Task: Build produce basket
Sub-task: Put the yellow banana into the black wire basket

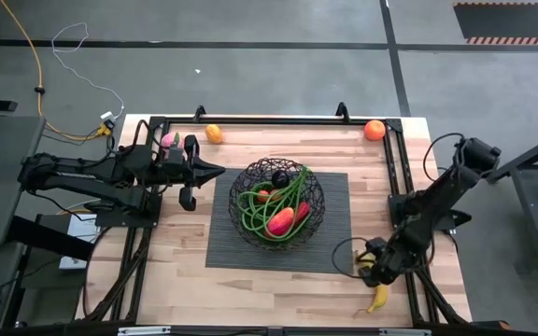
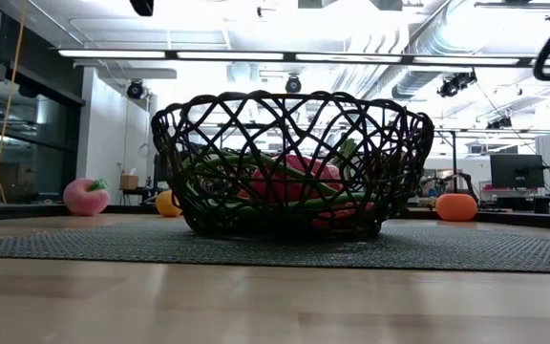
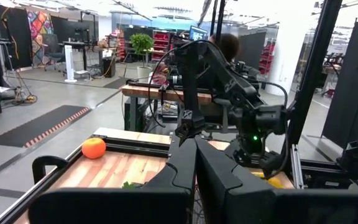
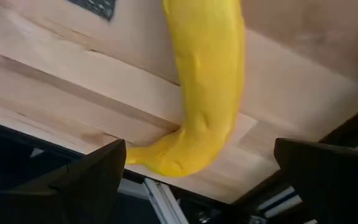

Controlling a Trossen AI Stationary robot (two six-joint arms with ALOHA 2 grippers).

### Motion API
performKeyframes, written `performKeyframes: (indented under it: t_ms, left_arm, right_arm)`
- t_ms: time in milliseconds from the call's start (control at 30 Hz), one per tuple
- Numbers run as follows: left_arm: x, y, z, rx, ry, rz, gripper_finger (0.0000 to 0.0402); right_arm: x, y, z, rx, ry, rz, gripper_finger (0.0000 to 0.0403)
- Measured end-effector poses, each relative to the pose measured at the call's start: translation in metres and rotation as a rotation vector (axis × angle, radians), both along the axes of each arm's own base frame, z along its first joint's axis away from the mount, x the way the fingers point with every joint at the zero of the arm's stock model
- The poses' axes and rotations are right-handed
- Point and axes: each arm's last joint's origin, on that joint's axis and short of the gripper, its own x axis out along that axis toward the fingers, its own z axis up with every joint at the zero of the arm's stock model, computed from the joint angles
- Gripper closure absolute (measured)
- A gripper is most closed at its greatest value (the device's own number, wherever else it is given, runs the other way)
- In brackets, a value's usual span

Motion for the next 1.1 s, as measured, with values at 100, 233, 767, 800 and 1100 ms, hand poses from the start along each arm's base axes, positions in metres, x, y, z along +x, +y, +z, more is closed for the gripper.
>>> performKeyframes:
  t_ms: [100, 233, 767, 800, 1100]
  left_arm:
    - [0.000, 0.000, 0.000, 0.000, 0.001, 0.000, 0.0401]
    - [0.000, 0.000, 0.000, -0.001, 0.003, 0.000, 0.0401]
    - [0.000, 0.000, -0.001, -0.002, 0.010, 0.005, 0.0401]
    - [0.000, 0.000, -0.001, -0.001, 0.011, 0.005, 0.0401]
    - [0.000, 0.001, -0.002, -0.002, 0.016, 0.028, 0.0401]
  right_arm:
    - [0.004, 0.009, -0.008, 0.018, 0.004, -0.022, 0.0011]
    - [0.007, 0.017, -0.019, 0.010, 0.029, -0.042, 0.0011]
    - [0.013, 0.032, -0.048, 0.047, 0.166, -0.057, 0.0012]
    - [0.013, 0.032, -0.048, 0.047, 0.172, -0.056, 0.0015]
    - [0.011, 0.031, -0.048, 0.039, 0.199, -0.060, 0.0096]
